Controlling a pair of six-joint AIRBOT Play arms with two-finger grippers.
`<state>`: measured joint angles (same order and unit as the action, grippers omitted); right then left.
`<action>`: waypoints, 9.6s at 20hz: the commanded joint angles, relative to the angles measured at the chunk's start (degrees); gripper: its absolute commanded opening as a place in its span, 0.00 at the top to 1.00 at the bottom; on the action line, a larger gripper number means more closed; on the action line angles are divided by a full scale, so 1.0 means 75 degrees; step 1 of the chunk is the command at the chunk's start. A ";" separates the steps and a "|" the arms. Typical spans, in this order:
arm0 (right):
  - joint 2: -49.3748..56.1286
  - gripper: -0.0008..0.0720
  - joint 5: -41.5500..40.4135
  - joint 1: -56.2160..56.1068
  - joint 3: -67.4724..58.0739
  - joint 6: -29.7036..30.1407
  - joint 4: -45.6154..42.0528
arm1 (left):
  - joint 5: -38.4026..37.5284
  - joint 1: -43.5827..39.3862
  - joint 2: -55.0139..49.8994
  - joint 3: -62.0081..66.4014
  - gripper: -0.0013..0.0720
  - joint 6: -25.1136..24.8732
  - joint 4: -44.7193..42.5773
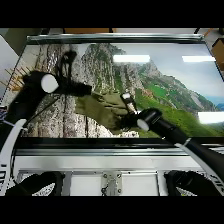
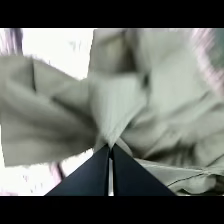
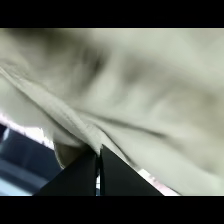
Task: Fold the clothes and pants, and hang the long-sleeved shirts on hangers.
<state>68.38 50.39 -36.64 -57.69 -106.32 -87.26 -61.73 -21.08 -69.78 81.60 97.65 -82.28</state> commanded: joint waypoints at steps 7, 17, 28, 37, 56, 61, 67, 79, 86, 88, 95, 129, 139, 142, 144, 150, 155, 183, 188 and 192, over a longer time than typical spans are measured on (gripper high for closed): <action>-0.2139 0.97 0.2142 0.1635 -0.6202 0.1550 0.0192 | 0.1349 -0.1953 0.1451 0.4430 0.97 -0.0119 -0.0102; -0.1550 0.97 0.2317 0.1638 -0.6679 0.1070 -0.0082 | 0.0577 -0.0685 0.0341 0.4730 0.97 0.0326 -0.0207; -0.0778 0.97 0.2544 0.1207 -0.2025 0.2413 -0.0029 | -0.0012 0.0160 0.0752 -0.1218 0.97 0.0323 -0.0096; -0.1285 0.12 0.2119 0.1151 -0.0764 0.1929 0.0737 | 0.0181 0.0411 0.1772 -0.3981 0.97 0.0312 -0.1632; 0.1512 0.28 -0.0303 0.1142 0.0565 -0.2110 0.1046 | 0.0245 0.1413 0.1778 -0.3981 0.97 0.0309 -0.1603; 0.1241 0.97 -0.0338 0.1253 0.0545 -0.1571 -0.0233 | 0.0289 0.1416 0.1781 -0.3937 0.97 0.0300 -0.1708; -0.1393 0.97 0.1606 0.2699 -0.2224 0.0653 -0.0341 | -0.0017 0.1510 0.2334 -0.0609 0.97 0.0303 -0.1373; -0.4074 0.97 0.1402 0.2871 -0.5138 -0.1247 -0.0338 | 0.0609 -0.0930 0.3075 0.3424 0.97 0.0300 -0.0973; -0.2157 0.97 0.3730 0.2871 -0.4873 -0.0105 -0.0635 | -0.1434 0.0242 0.0580 0.3308 0.97 0.0440 -0.1597; -0.2063 0.97 0.3745 0.2871 -0.3876 0.0073 -0.0848 | -0.1550 0.0402 0.0254 0.2486 0.97 0.0434 -0.1341; -0.2763 0.82 0.2681 0.2865 0.1102 0.0041 -0.0874 | -0.0105 0.0411 0.0484 -0.2133 0.97 0.0259 0.0813; 0.0373 0.48 0.3159 0.1192 0.1373 -0.3328 -0.2495 | 0.0382 0.0414 0.0478 -0.3678 0.97 0.0085 0.0912; -0.0393 0.47 0.3322 0.1192 0.1591 -0.2390 -0.2378 | 0.0373 0.0414 0.0478 -0.3678 0.97 0.0032 0.0912; -0.0312 0.47 0.2710 0.1192 0.1944 -0.2396 -0.2040 | 0.0370 0.0414 0.0478 -0.3678 0.97 0.0032 0.0915; -0.0239 0.47 0.2433 0.1192 0.2060 -0.2396 -0.1996 | 0.0370 0.0414 0.0478 -0.3678 0.97 0.0032 0.0912; -0.0195 0.98 0.2273 0.1192 0.2063 -0.2393 -0.2282 | 0.0367 0.0414 0.0478 -0.3678 0.97 0.0032 0.0915; -0.0647 0.97 0.2428 0.1259 0.1766 -0.1912 -0.2658 | 0.0367 0.0481 0.0764 -0.3547 0.97 0.0026 0.0903; -0.2742 0.97 0.4543 0.1390 -0.2774 -0.1303 -0.2384 | -0.2314 0.0653 -0.0758 0.2669 0.97 -0.0189 0.0382; -0.3042 0.97 0.3448 0.0023 0.0221 -0.2958 -0.2124 | -0.1370 0.0396 -0.1317 0.0137 0.97 -0.0157 0.0391; -0.2836 0.97 0.2949 -0.0609 0.0659 -0.3611 -0.2069 | -0.0749 0.0239 -0.1839 -0.0629 0.78 0.0740 0.0393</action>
<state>46.39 75.92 -37.98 -56.58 -128.97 -103.39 -70.48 -18.68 -80.93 81.49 98.67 -79.42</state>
